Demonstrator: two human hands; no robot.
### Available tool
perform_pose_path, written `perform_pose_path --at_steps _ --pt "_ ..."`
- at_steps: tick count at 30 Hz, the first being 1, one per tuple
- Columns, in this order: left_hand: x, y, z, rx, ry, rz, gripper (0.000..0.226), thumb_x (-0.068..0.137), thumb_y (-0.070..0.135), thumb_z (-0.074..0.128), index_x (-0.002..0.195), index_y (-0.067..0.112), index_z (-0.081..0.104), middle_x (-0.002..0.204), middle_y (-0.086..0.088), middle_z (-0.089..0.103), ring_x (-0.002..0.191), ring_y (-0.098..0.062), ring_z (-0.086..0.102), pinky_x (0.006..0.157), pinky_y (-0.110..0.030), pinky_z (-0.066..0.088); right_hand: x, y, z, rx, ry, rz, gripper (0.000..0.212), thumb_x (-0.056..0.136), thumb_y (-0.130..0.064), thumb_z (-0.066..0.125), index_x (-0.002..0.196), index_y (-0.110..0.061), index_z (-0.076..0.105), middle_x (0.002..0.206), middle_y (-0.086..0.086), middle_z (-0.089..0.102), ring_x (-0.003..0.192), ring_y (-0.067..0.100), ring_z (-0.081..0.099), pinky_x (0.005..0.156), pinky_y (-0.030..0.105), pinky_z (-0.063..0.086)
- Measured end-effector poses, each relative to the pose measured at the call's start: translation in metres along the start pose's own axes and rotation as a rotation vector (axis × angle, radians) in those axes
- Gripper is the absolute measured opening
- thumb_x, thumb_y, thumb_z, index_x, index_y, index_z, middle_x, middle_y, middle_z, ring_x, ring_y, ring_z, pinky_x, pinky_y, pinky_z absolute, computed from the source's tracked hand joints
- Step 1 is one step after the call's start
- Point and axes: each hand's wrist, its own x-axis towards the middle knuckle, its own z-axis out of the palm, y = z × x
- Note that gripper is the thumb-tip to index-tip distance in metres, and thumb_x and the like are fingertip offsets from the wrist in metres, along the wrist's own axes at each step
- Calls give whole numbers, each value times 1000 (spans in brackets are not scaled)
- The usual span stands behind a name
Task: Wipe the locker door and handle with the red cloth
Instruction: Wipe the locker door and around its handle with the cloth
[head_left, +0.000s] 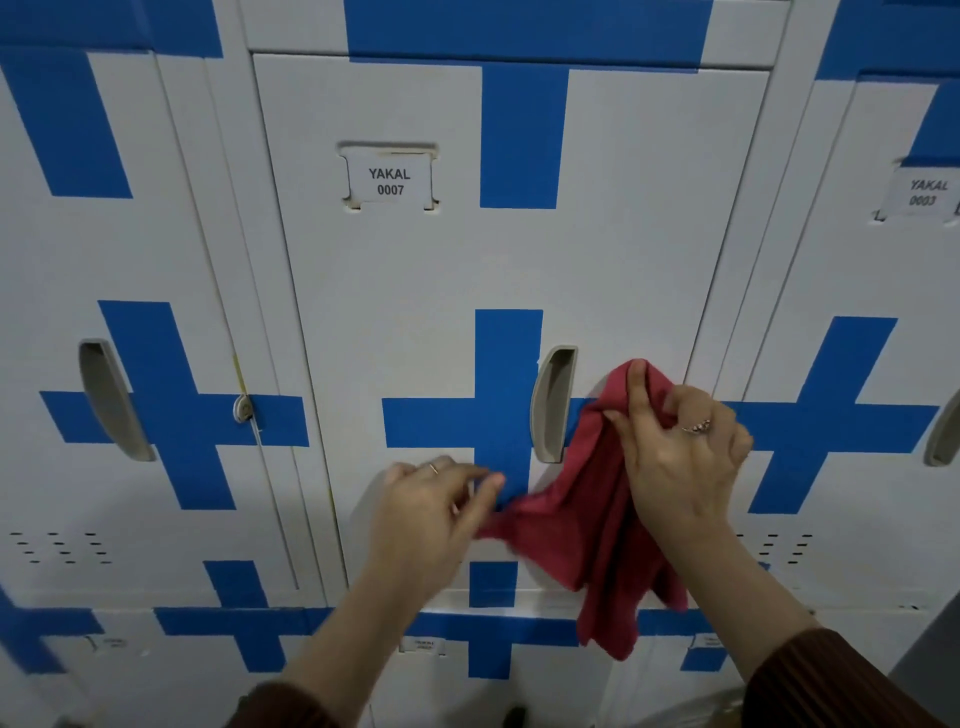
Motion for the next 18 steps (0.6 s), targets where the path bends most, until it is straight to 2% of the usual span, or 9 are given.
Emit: perform_pose_path --at_steps 2,4,6,8,10,12,15,18 --pt "18 -12 -21 21 61 28 38 90 39 44 81 15 71 60 9 55 50 -5 39 65 -27 33 4 -2 -3 39 35 -20 33 96 -31 42 115 -10 59 81 10 47 70 22 32 59 34 22" --pt "39 -24 -43 53 166 73 34 90 32 45 85 10 71 64 3 57 55 -12 45 66 -28 29 13 -8 -9 172 48 3 31 93 -24 48 110 -4 64 72 11 53 68 21 33 56 32 26" --pt "58 -36 -59 129 293 106 31 90 29 47 97 8 69 81 -7 59 73 -20 51 72 -28 25 26 -20 -16 356 57 31 31 90 -19 51 109 1 64 73 14 57 70 20 38 57 33 32" --pt "73 -48 -68 230 382 135 36 89 30 48 116 9 59 108 -10 50 97 -23 46 80 -30 25 37 -36 -23 498 67 71 31 88 -18 52 107 3 65 74 14 61 73 20 42 62 30 35" --pt "82 -61 -70 334 375 161 50 90 34 45 133 10 41 133 -9 34 121 -25 36 97 -37 25 42 -50 -25 579 66 116 29 85 -17 53 97 5 68 69 14 62 71 21 47 64 28 37" --pt "85 -74 -67 408 313 138 63 92 41 38 144 9 22 149 -9 16 139 -25 16 112 -40 11 39 -61 -24 631 46 173 27 83 -17 55 89 5 68 66 14 61 65 27 54 64 32 41" --pt "83 -86 -61 500 254 119 69 94 49 23 149 17 -4 156 3 -14 143 -14 -12 115 -38 -10 21 -74 -17 634 -43 223 29 84 -20 52 85 4 68 68 13 58 66 28 52 65 32 41" --pt "83 -90 -59 524 266 144 67 94 51 18 148 22 -10 153 11 -23 142 -12 -15 114 -38 -11 -7 -79 -12 546 -147 226 33 86 -24 46 78 1 66 65 10 50 59 25 47 53 34 42"
